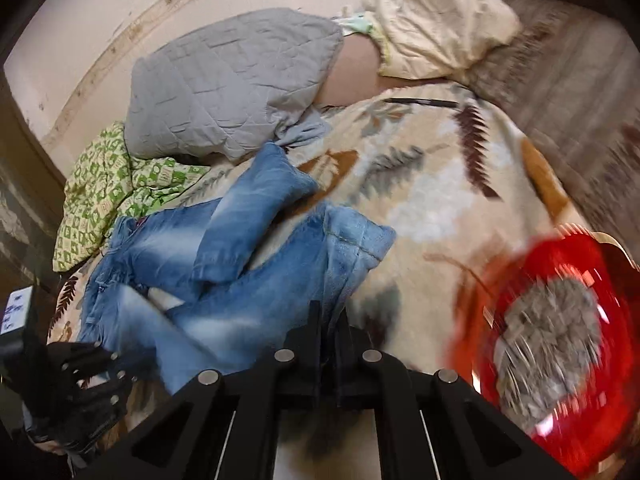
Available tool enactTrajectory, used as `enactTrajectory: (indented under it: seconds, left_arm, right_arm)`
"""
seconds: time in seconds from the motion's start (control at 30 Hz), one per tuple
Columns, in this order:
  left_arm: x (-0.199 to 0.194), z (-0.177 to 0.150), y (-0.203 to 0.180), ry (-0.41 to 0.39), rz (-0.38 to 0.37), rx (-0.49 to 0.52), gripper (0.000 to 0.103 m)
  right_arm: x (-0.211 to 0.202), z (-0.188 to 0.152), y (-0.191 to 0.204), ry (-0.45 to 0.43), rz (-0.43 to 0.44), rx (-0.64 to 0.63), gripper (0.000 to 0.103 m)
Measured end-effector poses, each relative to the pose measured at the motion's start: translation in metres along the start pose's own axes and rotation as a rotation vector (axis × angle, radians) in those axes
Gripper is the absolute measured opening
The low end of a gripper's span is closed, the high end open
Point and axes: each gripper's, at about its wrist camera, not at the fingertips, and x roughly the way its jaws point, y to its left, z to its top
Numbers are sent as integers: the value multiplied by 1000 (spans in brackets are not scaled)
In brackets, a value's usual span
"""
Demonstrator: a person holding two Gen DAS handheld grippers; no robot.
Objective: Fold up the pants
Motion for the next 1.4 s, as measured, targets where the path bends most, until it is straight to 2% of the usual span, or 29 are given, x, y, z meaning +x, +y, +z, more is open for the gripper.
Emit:
enactTrajectory:
  seconds: [0.2,0.27,0.3,0.33,0.37,0.4,0.43,0.47,0.5,0.53,0.6,0.67,0.77,0.87,0.9,0.93,0.97,1.0,1.2,1.27,1.3,1.33,1.4]
  left_arm:
    - [-1,-6,-9,10,2,-6,0]
    - [-5,-7,-3,8,2,-46,5]
    - [-8,-10,0,14,-2,-78,27]
    - [-10,-12,6,24,-6,-129,67]
    - [-11,-15,10,21,-2,-160,84]
    - [-17,-20,12,-1,8,-201,94]
    - [-22,-24,17,-27,1,-243,94]
    - [-23,-27,22,-27,-16,-276,94]
    - [-23,-29,26,-17,-28,-316,94]
    - [-20,-32,33,6,-21,-372,94]
    - [-15,-35,42,40,26,-438,94]
    - [-17,-45,46,26,128,-459,94]
    - [-21,-61,47,23,245,-386,94]
    - [-16,-72,58,64,279,-330,93]
    - [-13,-75,61,81,288,-303,88]
    - [-9,-80,66,100,306,-259,79]
    - [-6,-81,68,112,313,-238,75]
    - [-3,-83,73,127,320,-217,71]
    - [2,-91,98,99,298,-145,71]
    - [3,-89,102,92,267,-132,45]
    - [3,-87,103,91,221,-137,20]
    - [2,-85,105,97,212,-139,16]
    - [-2,-85,103,105,200,-121,11]
  right_arm:
    - [-7,-31,-11,39,-36,13,5]
    - [-6,-35,-11,46,-39,19,6]
    - [-5,-34,-12,57,-42,32,10]
    - [-5,-34,-14,64,-54,40,18]
    - [-6,-33,-14,68,-82,40,22]
    - [-9,-33,-14,62,-103,36,38]
    - [-14,-33,-15,44,-124,33,69]
    - [-18,-34,-16,26,-119,37,81]
    - [-25,-36,-18,-5,-102,48,86]
    - [-33,-39,-17,-36,-83,51,86]
    - [-37,-42,-14,-37,-58,48,86]
    - [-37,-47,-5,-34,8,44,86]
    - [-23,-56,21,26,69,-18,86]
    - [0,-63,47,108,183,-34,85]
    - [11,-65,56,140,231,-11,84]
    - [18,-66,62,158,255,3,83]
    - [28,-66,71,173,270,10,83]
    - [37,-67,78,181,271,9,80]
    - [81,-64,96,214,235,107,71]
    - [89,-61,100,207,246,120,50]
    - [93,-60,104,201,248,110,28]
    - [94,-59,107,199,240,103,21]
    - [91,-60,111,192,257,98,14]
